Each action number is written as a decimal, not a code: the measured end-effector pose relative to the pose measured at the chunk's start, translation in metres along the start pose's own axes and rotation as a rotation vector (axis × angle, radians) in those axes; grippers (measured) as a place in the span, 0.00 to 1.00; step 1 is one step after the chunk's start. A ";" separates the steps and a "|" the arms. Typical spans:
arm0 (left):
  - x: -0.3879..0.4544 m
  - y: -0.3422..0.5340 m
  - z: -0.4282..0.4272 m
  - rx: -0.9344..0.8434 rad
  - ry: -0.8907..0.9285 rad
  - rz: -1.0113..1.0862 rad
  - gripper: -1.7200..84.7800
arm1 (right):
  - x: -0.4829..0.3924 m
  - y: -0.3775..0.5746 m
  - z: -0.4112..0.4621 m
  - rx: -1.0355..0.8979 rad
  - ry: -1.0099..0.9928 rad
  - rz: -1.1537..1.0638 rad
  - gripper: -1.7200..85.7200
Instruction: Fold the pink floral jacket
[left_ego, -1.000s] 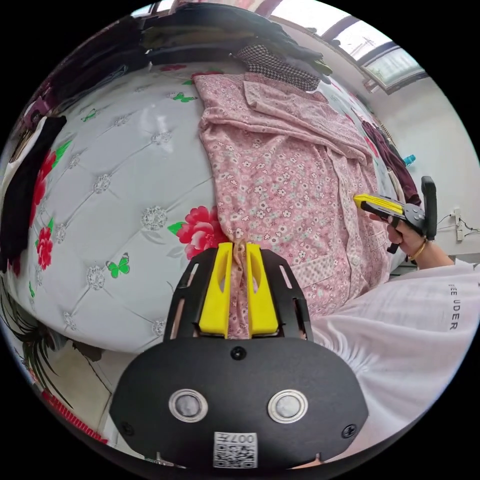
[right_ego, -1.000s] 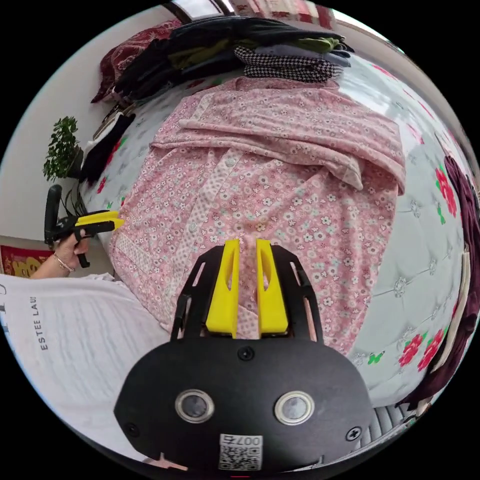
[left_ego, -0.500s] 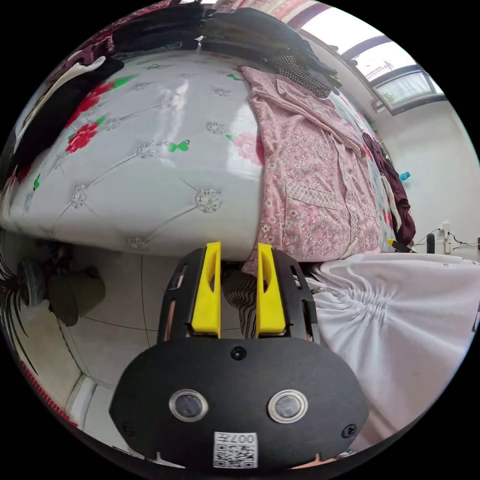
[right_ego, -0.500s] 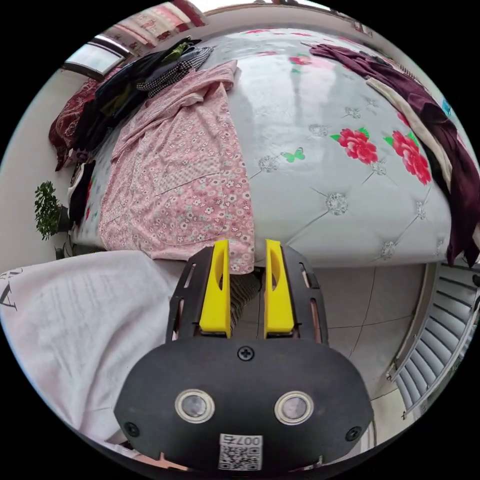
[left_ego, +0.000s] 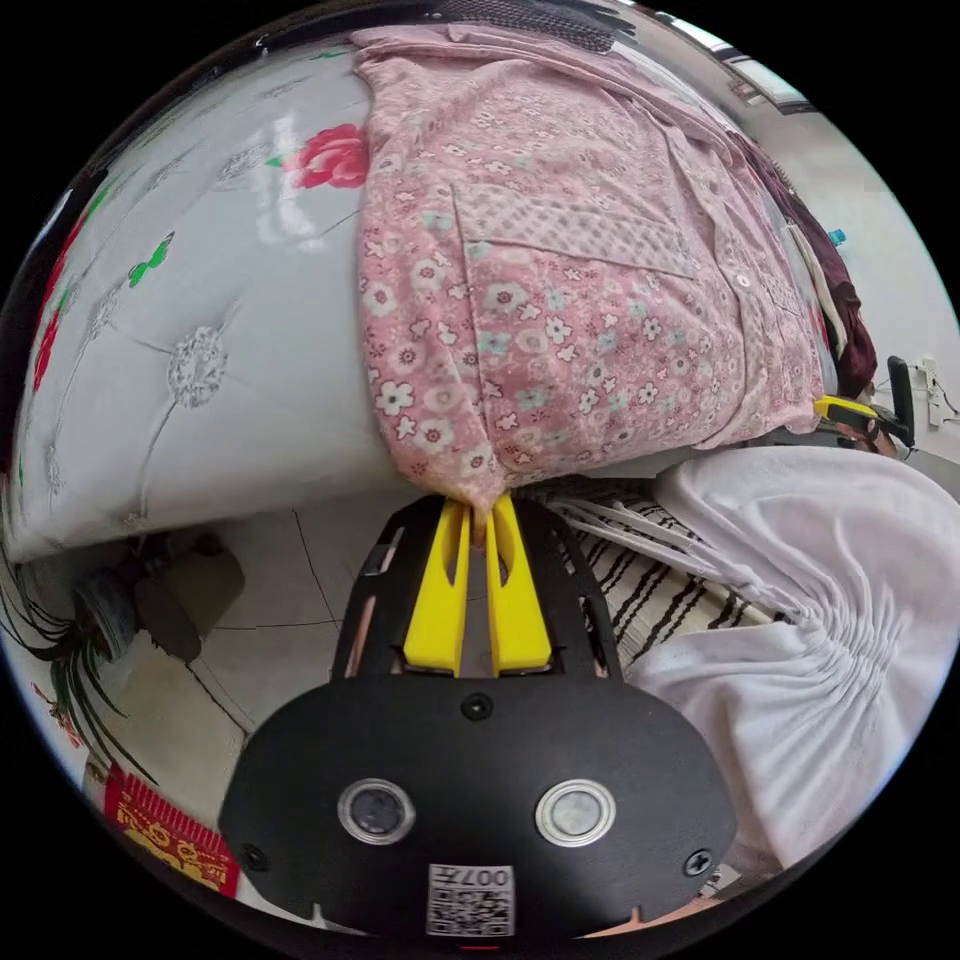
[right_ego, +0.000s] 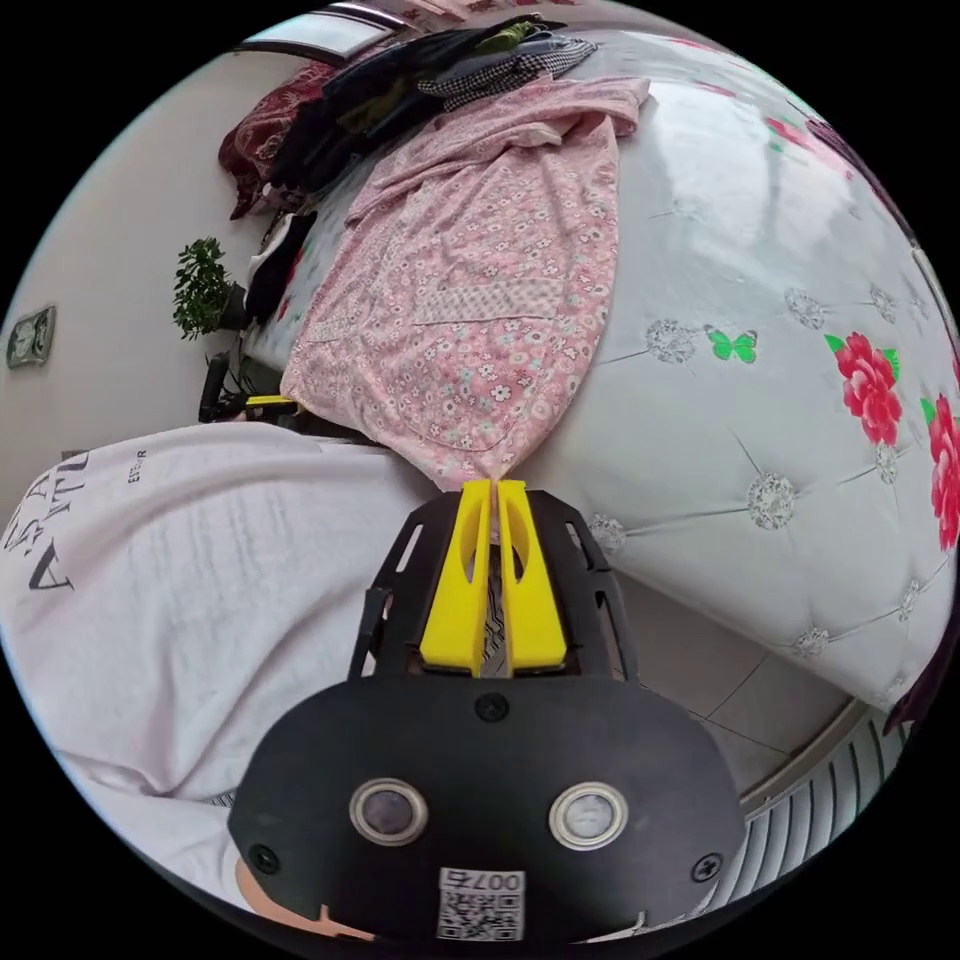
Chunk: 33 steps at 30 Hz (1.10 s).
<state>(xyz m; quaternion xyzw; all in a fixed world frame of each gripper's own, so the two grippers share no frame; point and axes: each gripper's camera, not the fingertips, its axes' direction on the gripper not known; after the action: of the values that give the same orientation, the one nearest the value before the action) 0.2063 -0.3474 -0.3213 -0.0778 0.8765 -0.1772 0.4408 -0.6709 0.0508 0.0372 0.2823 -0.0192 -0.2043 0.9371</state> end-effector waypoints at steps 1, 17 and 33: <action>-0.003 0.008 -0.015 0.038 0.041 0.016 0.02 | 0.003 0.009 -0.013 0.047 -0.042 -0.017 0.02; -0.061 0.017 -0.100 0.408 0.623 -0.020 0.02 | 0.080 0.003 -0.093 0.344 -0.589 0.032 0.02; -0.191 -0.293 -0.177 0.545 0.411 -0.380 0.16 | 0.125 -0.245 -0.171 0.687 -0.321 0.380 0.07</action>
<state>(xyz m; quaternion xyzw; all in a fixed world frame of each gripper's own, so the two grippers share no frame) 0.1732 -0.5196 0.0290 -0.0817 0.8372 -0.4940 0.2201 -0.6214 -0.0953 -0.2484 0.5342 -0.2835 -0.0509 0.7948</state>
